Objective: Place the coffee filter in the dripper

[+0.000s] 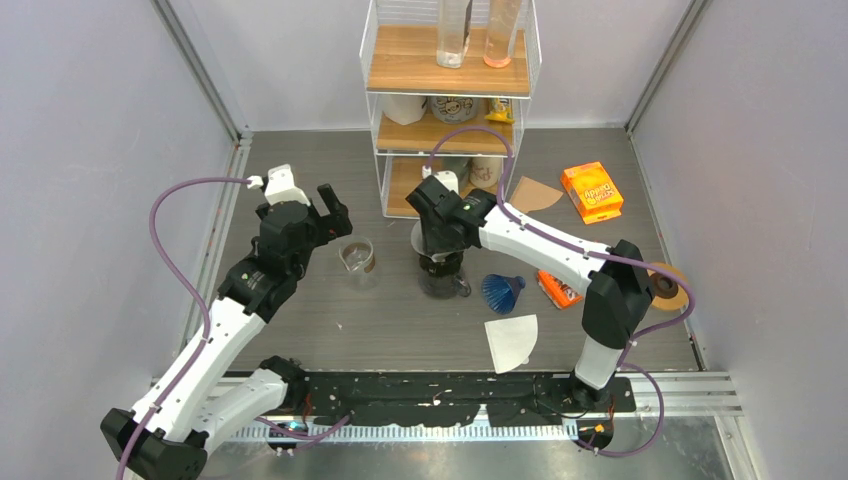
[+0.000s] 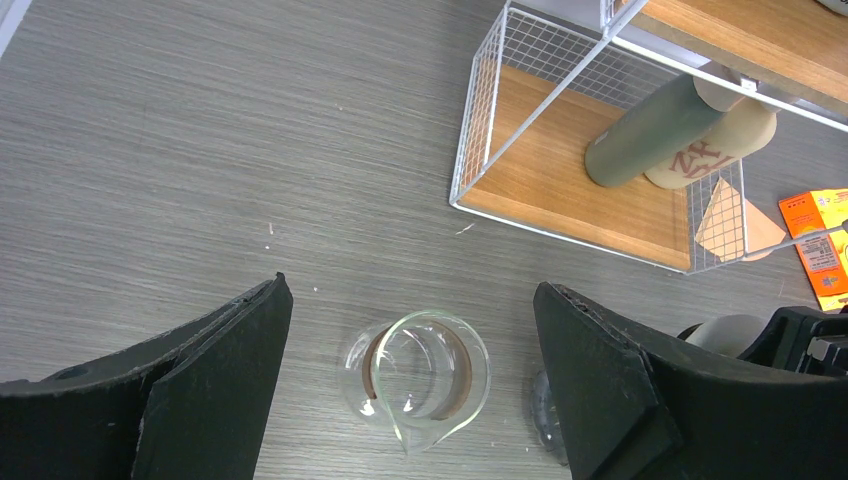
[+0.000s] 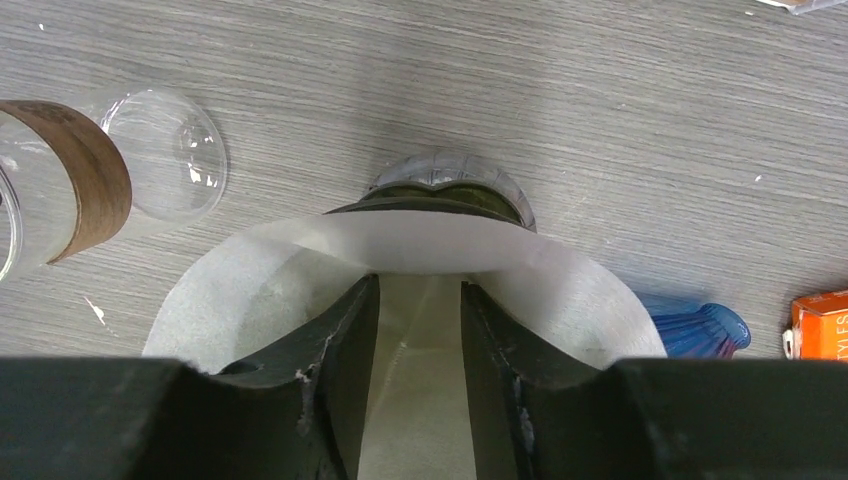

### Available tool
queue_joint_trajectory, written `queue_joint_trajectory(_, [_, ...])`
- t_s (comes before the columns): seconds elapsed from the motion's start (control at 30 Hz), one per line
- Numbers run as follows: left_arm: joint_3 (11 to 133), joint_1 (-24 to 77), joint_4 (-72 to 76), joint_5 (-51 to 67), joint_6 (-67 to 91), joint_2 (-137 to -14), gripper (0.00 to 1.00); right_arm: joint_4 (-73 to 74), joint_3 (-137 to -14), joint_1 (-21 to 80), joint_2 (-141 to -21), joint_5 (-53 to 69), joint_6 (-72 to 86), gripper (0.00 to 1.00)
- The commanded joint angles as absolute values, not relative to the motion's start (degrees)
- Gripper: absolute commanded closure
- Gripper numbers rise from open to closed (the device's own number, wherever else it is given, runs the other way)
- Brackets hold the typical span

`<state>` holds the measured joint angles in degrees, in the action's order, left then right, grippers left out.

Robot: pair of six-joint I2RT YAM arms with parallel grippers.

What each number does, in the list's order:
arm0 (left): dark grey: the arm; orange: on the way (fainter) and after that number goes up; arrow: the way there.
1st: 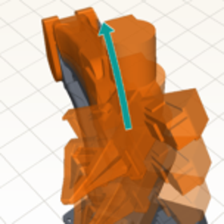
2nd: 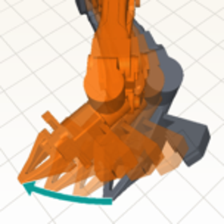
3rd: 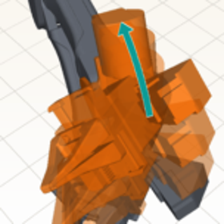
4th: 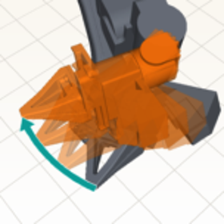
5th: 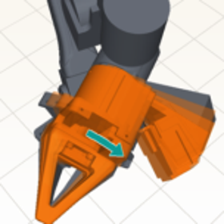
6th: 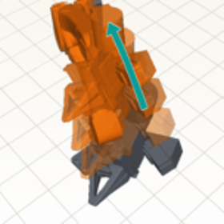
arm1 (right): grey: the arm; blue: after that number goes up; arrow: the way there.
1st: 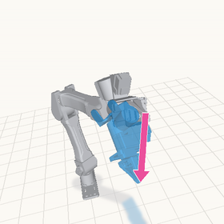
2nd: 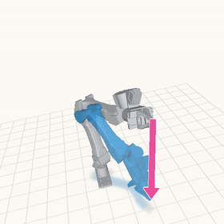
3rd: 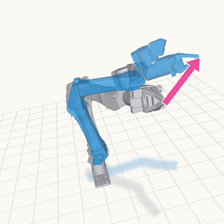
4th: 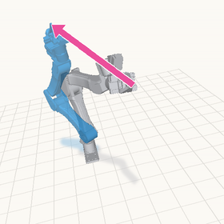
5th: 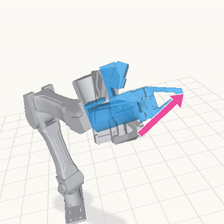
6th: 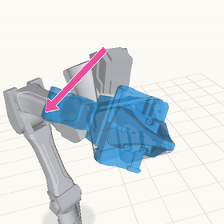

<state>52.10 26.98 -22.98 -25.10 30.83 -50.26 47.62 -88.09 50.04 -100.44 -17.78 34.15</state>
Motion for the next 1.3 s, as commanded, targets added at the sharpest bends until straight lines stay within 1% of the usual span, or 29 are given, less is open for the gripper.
queue_joint_trajectory(0.0, [52.86, 26.71, -21.11, -26.46, 30.68, -50.32, 0.01, 46.27, -87.58, 49.91, -99.12, -16.92, 34.06, 0.56])
queue_joint_trajectory(0.2, [52.81, 26.72, -21.08, -26.60, 30.68, -50.22, 0.01, 46.33, -86.96, 49.92, -98.81, -16.22, 34.62, 0.48])
queue_joint_trajectory(0.37, [52.85, 26.72, -20.99, -26.57, 30.65, -50.19, 0.01, 46.62, -87.04, 49.92, -98.36, -16.55, 34.83, 0.45])
queue_joint_trajectory(0.57, [52.81, 26.72, -20.99, -26.57, 30.60, -50.16, 0.01, 47.54, -87.71, 49.92, -98.19, -17.43, 34.90, 0.47])
queue_joint_trajectory(1.27, [52.45, 26.72, -20.64, -25.63, 30.56, -49.79, 0.01, 48.06, -90.76, 50.52, -93.11, -21.24, 33.39, 0.47])
